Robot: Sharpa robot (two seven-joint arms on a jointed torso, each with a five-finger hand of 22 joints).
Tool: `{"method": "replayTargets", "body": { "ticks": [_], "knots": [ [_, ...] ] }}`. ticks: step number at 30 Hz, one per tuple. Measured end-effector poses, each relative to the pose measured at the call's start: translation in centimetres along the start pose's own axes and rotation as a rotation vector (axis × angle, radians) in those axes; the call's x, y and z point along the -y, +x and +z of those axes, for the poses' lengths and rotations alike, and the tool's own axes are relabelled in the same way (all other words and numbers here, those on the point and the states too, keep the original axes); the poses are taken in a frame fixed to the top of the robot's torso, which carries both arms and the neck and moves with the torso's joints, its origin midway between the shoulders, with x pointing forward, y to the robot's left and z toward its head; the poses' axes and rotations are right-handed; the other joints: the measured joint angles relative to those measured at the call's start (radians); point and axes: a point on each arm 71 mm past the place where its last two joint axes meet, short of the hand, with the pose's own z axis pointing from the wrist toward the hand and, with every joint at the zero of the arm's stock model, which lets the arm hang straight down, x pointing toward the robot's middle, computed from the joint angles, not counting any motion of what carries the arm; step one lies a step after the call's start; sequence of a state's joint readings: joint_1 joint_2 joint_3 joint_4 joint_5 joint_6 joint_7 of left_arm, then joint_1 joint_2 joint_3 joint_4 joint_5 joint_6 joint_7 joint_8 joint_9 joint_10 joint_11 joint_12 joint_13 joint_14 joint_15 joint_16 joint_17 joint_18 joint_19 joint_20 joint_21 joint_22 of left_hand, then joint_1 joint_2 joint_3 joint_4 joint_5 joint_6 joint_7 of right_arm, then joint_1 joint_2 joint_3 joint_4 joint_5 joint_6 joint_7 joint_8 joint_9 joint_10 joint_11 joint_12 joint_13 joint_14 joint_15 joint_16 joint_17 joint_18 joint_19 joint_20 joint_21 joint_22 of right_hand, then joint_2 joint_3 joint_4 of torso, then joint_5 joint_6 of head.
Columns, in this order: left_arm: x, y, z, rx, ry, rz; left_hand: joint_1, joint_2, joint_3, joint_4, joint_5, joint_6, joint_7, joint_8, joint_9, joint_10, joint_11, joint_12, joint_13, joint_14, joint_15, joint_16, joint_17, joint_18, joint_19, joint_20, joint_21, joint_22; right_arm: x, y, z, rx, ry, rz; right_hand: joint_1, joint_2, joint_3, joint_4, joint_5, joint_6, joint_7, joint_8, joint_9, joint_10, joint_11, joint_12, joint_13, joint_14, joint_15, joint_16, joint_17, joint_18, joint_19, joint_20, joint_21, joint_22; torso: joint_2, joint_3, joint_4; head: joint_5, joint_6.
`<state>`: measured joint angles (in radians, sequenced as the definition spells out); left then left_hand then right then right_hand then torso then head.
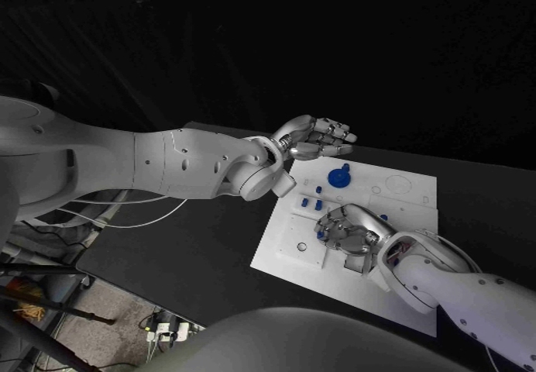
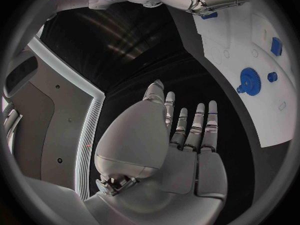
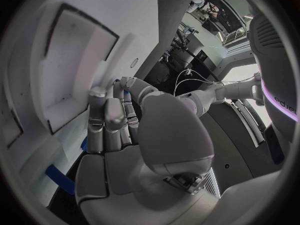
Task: Assemble the parts on the task board
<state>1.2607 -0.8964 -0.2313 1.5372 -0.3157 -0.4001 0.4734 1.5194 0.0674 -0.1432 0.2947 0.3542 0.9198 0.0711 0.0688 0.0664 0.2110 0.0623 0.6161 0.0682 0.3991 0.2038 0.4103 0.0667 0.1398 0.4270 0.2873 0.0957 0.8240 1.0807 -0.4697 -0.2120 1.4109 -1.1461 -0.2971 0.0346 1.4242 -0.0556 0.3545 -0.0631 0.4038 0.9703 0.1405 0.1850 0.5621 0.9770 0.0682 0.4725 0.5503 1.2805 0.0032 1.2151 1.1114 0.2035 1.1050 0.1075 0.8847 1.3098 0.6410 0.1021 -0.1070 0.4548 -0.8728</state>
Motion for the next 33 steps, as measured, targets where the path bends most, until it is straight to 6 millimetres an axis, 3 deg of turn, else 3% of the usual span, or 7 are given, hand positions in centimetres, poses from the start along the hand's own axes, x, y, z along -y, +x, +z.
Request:
{"method": "replayTargets", "body": {
  "ticks": [3,13,33],
  "knots": [
    [-0.02,0.02,0.0,-0.001,-0.001,0.0,0.0,0.0,0.0,0.0,0.0,0.0,0.0,0.0,0.0,0.0,0.0,0.0,0.0,0.0,0.0,0.0,0.0,0.0,0.0,0.0,0.0,0.0,0.03,0.01,-0.04,0.001,0.0,-0.002,0.0,0.0,0.0,0.0,0.0,0.0,0.0,0.0,0.0,-0.001,0.001,0.007,0.006,-0.002,-0.002,0.0,0.0,0.013,-0.003,0.003,0.0,0.0,0.0,0.0,0.0,0.0,0.0],
    [-0.18,0.11,-0.05,-0.003,-0.007,-0.002,0.0,0.0,0.0,0.0,0.0,0.0,0.0,0.0,0.0,0.0,0.0,0.0,-0.001,0.005,0.005,0.006,0.001,0.0,0.0,0.0,0.0,0.0,0.07,0.01,-0.2,0.008,-0.002,-0.007,0.0,0.0,-0.005,0.0,0.0,0.0,0.0,0.0,0.001,-0.002,0.002,0.022,0.013,-0.004,-0.004,0.0,0.0,0.021,-0.011,0.004,-0.004,-0.002,0.0,0.0001,0.0,0.002,0.0],
    [-0.34,0.19,-0.06,-0.005,-0.013,-0.003,0.0,0.0,0.0,0.0,0.0,0.0,0.0,0.0,0.0,-0.004,0.004,0.004,-0.001,0.005,0.005,0.006,0.001,0.0,0.0,0.0,0.0,-0.001,0.08,0.11,-0.44,0.039,-0.01,-0.007,0.0,0.0,-0.011,0.005,0.0,0.003,-0.003,0.0,0.004,-0.009,0.002,0.036,0.025,-0.005,-0.005,0.0,0.002,0.022,-0.014,0.007,0.0,-0.002,0.0,0.0,0.0004,0.002,0.0]
  ]
}}
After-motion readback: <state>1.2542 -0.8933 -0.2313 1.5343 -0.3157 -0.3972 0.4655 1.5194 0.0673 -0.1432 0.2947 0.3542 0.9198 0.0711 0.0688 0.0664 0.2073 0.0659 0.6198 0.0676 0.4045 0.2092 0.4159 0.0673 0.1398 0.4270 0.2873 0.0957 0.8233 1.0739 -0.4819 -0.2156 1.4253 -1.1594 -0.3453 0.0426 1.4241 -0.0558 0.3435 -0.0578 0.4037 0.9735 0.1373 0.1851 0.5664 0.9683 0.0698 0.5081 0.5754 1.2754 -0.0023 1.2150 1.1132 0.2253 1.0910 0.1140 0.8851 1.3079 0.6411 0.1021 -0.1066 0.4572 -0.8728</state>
